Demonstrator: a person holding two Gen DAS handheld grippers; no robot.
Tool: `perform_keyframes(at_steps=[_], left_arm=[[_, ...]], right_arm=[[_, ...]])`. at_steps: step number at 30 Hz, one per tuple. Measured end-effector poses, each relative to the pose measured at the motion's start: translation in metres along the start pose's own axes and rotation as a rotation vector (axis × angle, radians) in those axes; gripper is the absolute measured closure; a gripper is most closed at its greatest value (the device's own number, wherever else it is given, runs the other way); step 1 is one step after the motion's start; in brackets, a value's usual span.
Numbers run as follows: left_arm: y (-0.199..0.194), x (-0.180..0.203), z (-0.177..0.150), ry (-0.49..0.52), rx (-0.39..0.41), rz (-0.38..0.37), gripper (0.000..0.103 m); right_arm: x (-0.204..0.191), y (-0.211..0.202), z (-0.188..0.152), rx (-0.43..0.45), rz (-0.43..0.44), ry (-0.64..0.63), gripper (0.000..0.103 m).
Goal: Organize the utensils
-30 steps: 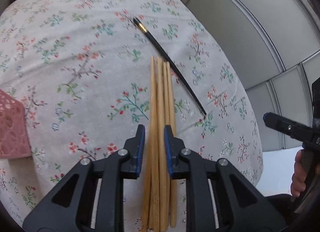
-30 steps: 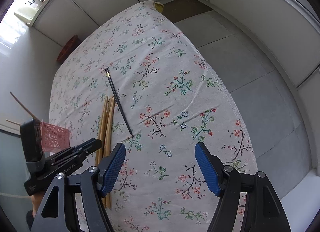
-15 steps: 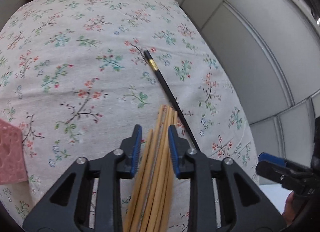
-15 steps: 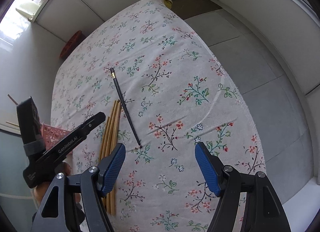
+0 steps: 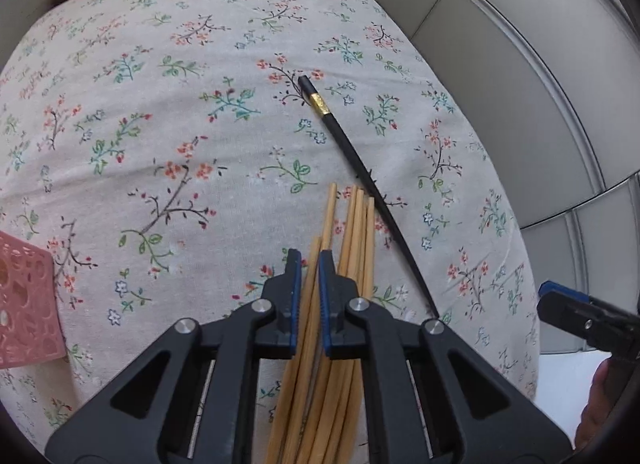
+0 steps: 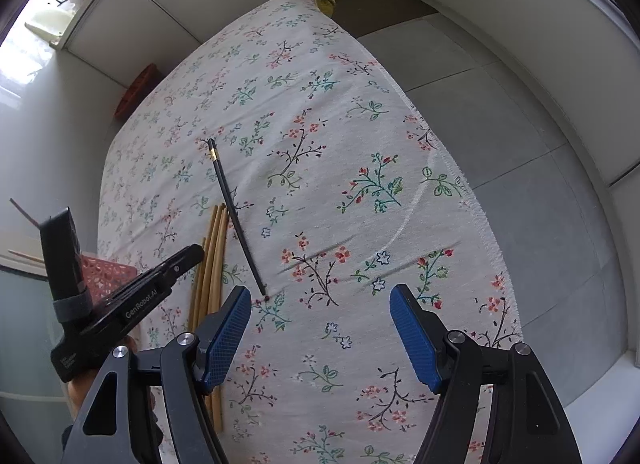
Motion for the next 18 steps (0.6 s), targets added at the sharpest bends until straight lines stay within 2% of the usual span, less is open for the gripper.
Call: perform_keyframes(at_steps=[4, 11, 13, 18], left_arm=[[0.001, -0.005, -0.004, -0.031, -0.022, 0.015, 0.094], [0.002, 0.001, -0.007, 0.029, -0.020, 0.084, 0.096], [-0.002, -0.001, -0.006, 0.028, -0.005, 0.118, 0.097], [-0.043, 0.006, -0.010, 0.080, 0.082, 0.132, 0.097]], right_arm=[[-0.001, 0.002, -0.001, -0.005, 0.001, -0.005, 0.030], [-0.005, 0.006, -0.001, -0.013, -0.008, -0.020, 0.030], [-0.007, 0.007, -0.001, -0.016, -0.006, -0.025, 0.030], [-0.018, 0.007, 0.001, 0.000, 0.001, -0.042, 0.030]])
Point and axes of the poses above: each gripper's, at about its wrist camera, not at the fingertips, and y roughly the way its jaws point, x to its right, z to its top, the point moved 4 cm from there along y, roughly the way its jaws point, and after that the axes turned 5 degrees about -z, right-handed, at the moved point
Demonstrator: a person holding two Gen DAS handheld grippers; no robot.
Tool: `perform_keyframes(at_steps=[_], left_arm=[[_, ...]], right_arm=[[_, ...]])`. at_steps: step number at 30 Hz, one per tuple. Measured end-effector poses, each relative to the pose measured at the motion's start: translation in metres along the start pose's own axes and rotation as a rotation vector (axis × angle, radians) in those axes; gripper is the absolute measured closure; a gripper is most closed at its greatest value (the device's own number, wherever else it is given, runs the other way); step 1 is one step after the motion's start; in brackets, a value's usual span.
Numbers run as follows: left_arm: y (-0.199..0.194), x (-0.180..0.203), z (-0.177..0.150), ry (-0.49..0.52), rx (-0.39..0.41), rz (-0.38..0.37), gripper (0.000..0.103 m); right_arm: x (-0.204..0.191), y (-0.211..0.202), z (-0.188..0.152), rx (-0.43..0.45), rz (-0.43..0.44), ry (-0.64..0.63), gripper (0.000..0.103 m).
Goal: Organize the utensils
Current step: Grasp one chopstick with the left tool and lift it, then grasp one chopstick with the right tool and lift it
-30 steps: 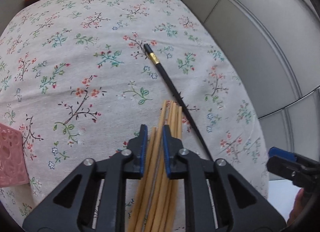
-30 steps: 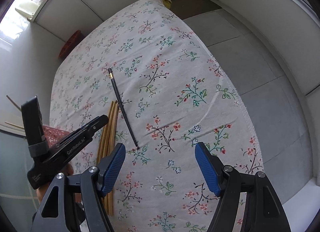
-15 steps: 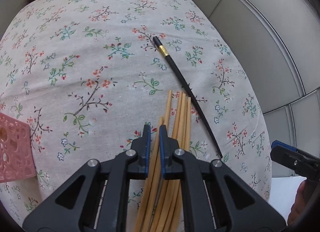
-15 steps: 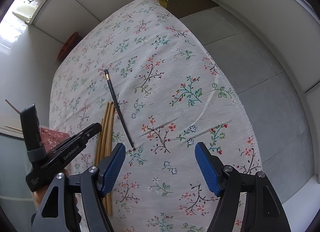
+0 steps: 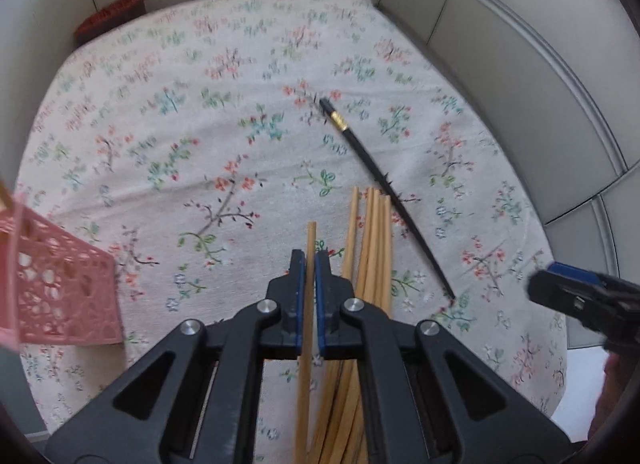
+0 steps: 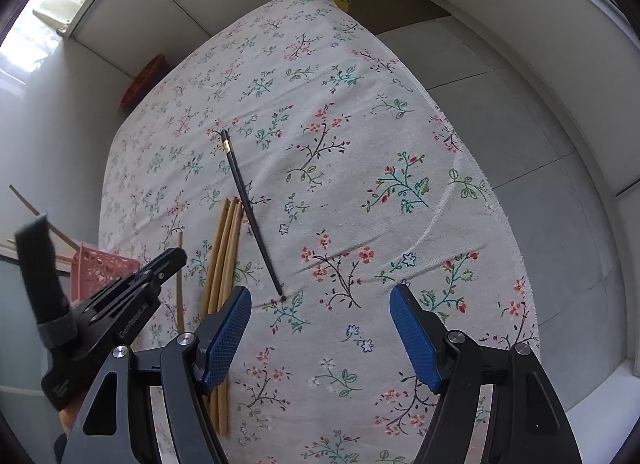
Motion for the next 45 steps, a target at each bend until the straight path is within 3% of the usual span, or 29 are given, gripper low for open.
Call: perform_keyframes(at_steps=[5, 10, 13, 19, 28, 33, 41, 45], left_arm=[[-0.044, 0.000, -0.007, 0.022, 0.088, -0.012, 0.098], [-0.082, -0.017, -0.014, 0.039, 0.160, -0.010, 0.098], [-0.096, -0.031, -0.024, 0.043, 0.177, -0.003, 0.098], [-0.110, -0.062, -0.038, -0.004, 0.183, -0.004, 0.098], [-0.118, -0.081, -0.050, -0.026, 0.184, -0.017, 0.098], [-0.119, -0.085, -0.051, -0.031, 0.183, -0.021, 0.098], [-0.115, -0.086, -0.052, -0.037, 0.169, -0.015, 0.098], [-0.112, -0.084, -0.052, -0.033, 0.160, -0.008, 0.098]], right_arm=[[-0.019, 0.006, 0.007, 0.017, 0.026, -0.010, 0.033], [-0.053, 0.018, 0.009, -0.004, 0.082, -0.072, 0.072], [-0.073, 0.028, 0.010, -0.010, 0.087, -0.124, 0.084], [-0.094, 0.051, 0.017, -0.027, 0.096, -0.135, 0.088], [-0.111, 0.083, 0.017, -0.064, 0.038, -0.142, 0.093], [-0.116, 0.083, 0.013, -0.058, 0.013, -0.170, 0.096], [-0.105, 0.082, 0.011, -0.101, 0.000, -0.110, 0.095], [-0.116, 0.082, 0.008, -0.078, -0.044, -0.194, 0.094]])
Point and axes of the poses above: each gripper's, at about its wrist camera, not at the fingertips, and y roughly the way its jaws point, x to its right, z to its top, the point moved 4 cm from there along y, roughly the way its jaws point, and after that the axes turned 5 degrees about -z, right-handed, at the moved point
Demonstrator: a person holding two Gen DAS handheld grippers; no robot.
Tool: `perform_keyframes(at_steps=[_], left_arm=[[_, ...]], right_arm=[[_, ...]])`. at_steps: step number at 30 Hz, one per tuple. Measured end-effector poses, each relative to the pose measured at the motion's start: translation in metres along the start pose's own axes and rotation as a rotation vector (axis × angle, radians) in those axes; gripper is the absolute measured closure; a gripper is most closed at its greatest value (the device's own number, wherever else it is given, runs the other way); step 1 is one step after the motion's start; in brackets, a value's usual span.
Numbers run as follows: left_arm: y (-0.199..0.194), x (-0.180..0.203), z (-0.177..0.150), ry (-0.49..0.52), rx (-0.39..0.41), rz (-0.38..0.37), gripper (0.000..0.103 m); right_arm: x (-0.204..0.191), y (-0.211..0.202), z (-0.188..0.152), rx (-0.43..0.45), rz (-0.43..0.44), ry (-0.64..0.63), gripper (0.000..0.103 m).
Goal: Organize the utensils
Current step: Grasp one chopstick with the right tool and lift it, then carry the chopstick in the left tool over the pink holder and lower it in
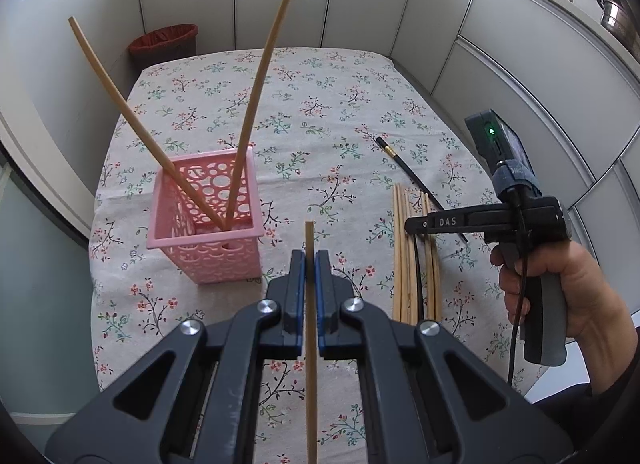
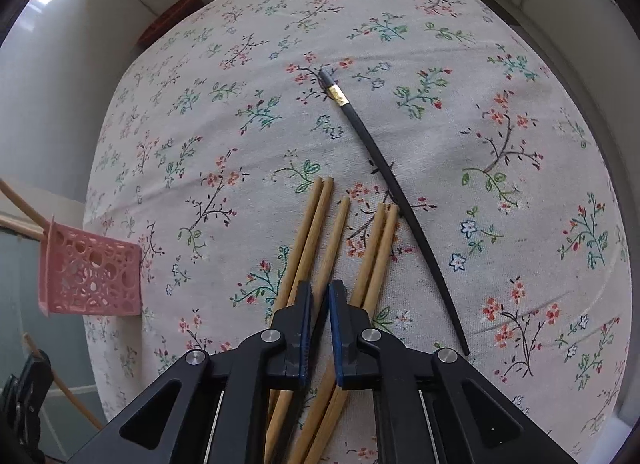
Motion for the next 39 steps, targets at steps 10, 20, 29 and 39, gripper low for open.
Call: perform_keyframes(at_steps=[10, 20, 29, 39], left_arm=[[0.001, -0.001, 0.000, 0.003, -0.004, 0.000, 0.098], [-0.003, -0.004, -0.001, -0.006, 0.005, -0.006, 0.098], [-0.003, -0.011, -0.003, -0.017, 0.007, -0.003, 0.098], [-0.034, -0.013, 0.001, -0.009, 0.094, 0.013, 0.098]], right_arm=[[-0.003, -0.002, 0.002, 0.000, 0.020, 0.002, 0.093], [-0.002, 0.003, 0.015, 0.018, 0.050, 0.031, 0.093], [-0.012, 0.013, 0.029, 0.070, -0.064, -0.022, 0.094], [-0.023, -0.043, 0.017, 0.194, 0.047, -0.065, 0.097]])
Point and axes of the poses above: each gripper's, at about its wrist camera, not at the fingertips, and y roughly the way its jaws point, x to its right, z to its top, the point moved 4 cm from there along y, roughly the way its jaws point, and after that the axes turned 5 degrees about -z, right-handed, at the moved point
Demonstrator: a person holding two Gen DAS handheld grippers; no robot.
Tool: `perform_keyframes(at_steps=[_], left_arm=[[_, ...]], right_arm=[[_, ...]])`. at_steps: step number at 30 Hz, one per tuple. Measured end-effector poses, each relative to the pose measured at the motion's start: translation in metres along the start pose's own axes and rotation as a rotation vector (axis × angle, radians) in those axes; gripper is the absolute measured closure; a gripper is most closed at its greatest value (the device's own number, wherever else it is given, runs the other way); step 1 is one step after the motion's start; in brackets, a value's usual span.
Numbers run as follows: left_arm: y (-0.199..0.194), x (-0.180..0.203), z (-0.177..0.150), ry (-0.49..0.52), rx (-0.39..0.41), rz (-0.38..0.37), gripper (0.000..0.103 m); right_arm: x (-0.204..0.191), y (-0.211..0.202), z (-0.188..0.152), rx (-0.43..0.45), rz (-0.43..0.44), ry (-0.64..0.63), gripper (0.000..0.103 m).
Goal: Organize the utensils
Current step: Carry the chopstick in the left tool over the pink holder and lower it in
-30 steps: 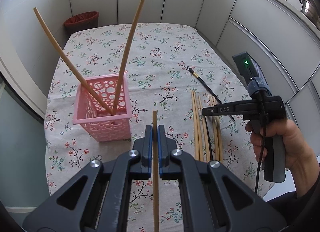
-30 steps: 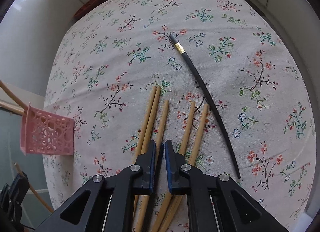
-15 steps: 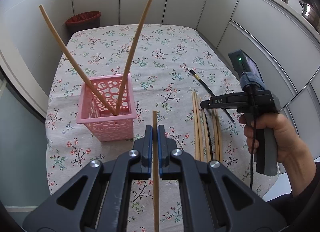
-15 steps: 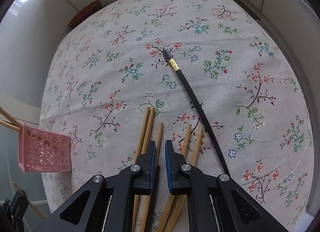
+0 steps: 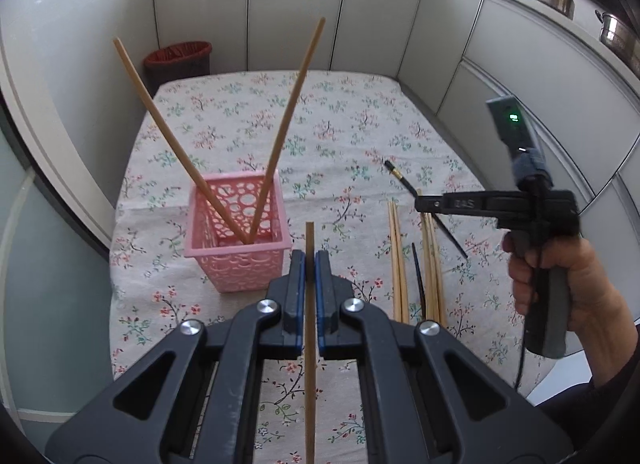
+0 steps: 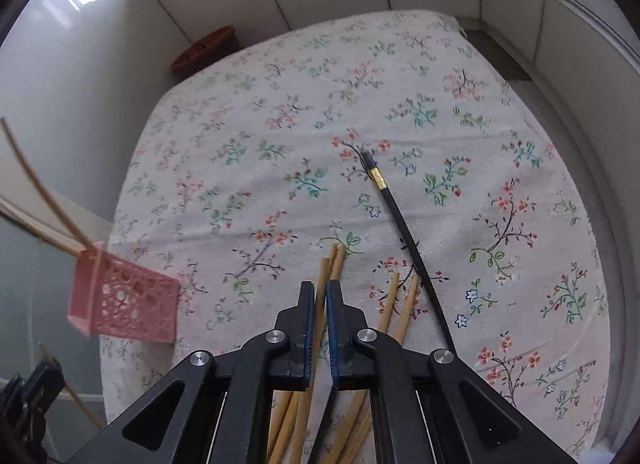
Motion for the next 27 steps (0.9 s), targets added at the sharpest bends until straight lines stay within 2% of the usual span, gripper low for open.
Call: perform_keyframes(at_steps=[8, 16, 21, 27], left_arm=[[-0.040, 0.006, 0.004, 0.024, 0.106, -0.013, 0.098], [-0.085, 0.014, 0.018, 0.052, 0.265, -0.024, 0.098], [-0.115, 0.012, 0.034, 0.044, 0.403, -0.003, 0.098], [-0.137, -0.001, 0.050, -0.006, 0.541, 0.011, 0.098]], right_arm=[[-0.022, -0.088, -0.024, 0.170, 0.054, -0.134, 0.097], [-0.047, -0.156, -0.046, 0.335, 0.090, -0.229, 0.098], [-0.065, -0.195, -0.046, 0.449, 0.122, -0.247, 0.098], [-0.083, -0.225, -0.030, 0.536, 0.183, -0.229, 0.098]])
Point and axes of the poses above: each gripper's, at about its wrist camera, not at the fingertips, and y roughly the way its jaws point, x to its right, z to its top, the point moved 4 cm from there along y, roughly the way its jaws point, and after that the axes turned 5 degrees about -z, right-handed, at the moved point
